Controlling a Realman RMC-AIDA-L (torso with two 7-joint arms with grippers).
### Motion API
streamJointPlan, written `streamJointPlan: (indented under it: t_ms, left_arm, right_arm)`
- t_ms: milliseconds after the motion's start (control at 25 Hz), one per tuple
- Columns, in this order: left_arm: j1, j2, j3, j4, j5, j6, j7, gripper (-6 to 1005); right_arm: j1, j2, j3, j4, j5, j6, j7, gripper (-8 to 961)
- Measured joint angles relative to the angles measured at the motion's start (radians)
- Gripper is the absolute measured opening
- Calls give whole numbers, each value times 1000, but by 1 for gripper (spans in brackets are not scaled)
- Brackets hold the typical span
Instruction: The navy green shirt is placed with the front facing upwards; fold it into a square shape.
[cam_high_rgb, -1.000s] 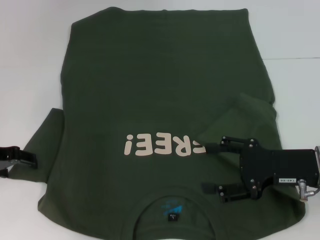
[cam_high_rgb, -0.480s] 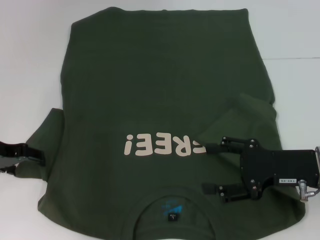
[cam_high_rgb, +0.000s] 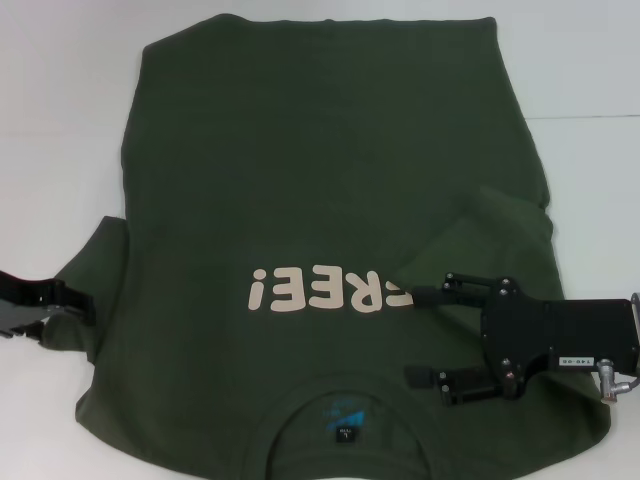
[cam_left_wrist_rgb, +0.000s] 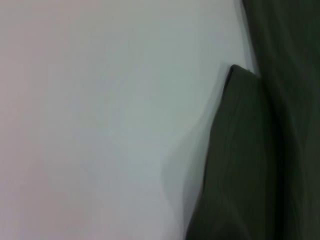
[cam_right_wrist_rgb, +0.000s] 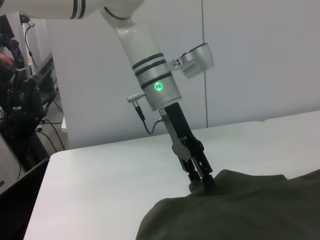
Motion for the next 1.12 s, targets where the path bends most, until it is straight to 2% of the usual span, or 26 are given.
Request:
streamJointPlan:
  t_ms: [440,920,1120]
  left_arm:
    - [-18,-1,34,-13,5,-19,2,614]
    - [-34,-2,40,-27,4,-29,6,196]
    - [-34,-3,39,-28,0,-30,16,204]
  right_arm:
    - [0,-3,1,0,0,0,0,941]
    - [-1,-4,5,0,0,0,0,941]
    - [-1,-5,4,0,0,0,0,941]
